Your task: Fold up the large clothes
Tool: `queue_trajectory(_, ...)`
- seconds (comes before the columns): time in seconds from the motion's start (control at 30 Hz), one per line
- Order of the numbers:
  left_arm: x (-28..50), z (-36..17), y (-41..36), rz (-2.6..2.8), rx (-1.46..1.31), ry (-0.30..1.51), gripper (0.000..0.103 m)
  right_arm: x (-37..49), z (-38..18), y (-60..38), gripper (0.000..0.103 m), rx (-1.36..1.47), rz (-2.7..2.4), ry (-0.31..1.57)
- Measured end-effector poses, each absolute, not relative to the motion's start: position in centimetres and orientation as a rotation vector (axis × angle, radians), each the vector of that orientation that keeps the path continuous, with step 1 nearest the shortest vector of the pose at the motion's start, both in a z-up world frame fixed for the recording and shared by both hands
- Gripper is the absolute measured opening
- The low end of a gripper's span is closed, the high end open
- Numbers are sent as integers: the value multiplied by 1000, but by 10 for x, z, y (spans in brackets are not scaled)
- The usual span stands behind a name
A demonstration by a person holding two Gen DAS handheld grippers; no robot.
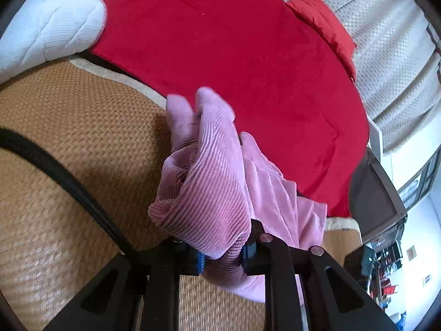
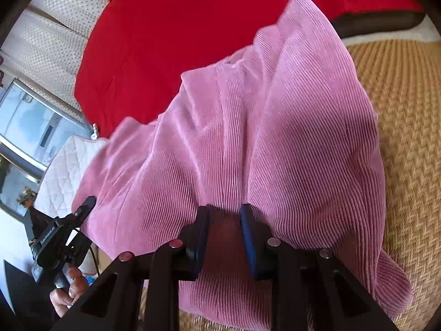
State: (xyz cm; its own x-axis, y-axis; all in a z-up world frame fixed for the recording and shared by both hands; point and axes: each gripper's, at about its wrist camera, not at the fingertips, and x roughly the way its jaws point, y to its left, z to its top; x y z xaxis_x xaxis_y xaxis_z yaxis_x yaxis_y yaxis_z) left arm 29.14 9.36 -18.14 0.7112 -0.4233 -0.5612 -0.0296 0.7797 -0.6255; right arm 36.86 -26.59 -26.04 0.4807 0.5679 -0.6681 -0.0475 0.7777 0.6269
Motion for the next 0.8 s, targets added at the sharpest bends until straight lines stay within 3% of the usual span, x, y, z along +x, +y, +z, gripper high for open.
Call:
queue_trajectory(0.33, 236, -217, 112, -170, -688, 812, 21, 321, -256, -247, 27, 514, 501, 1114)
queue_trajectory(0.37, 239, -221, 112, -167, -706, 813, 24, 320, -251, -247, 26, 507, 500, 1110)
queue_trajectory(0.47, 253, -229, 114, -129, -727, 849, 50, 322, -234, -257, 27, 582, 537, 1048)
queue_trajectory(0.53, 261, -236, 116, -139, -795, 856, 56, 323, -221, -262, 29, 627, 555, 973)
queue_trajectory(0.63, 275, -241, 115, -122, -821, 846, 55, 339, -223, -262, 29, 631, 508, 945)
queue_trajectory(0.7, 278, -236, 120, -120, -801, 820, 36, 358, -248, -257, 29, 632, 455, 1058)
queue_trajectory(0.8, 291, -212, 102, -159, -686, 775, 25, 370, -257, -263, 28, 692, 459, 1095)
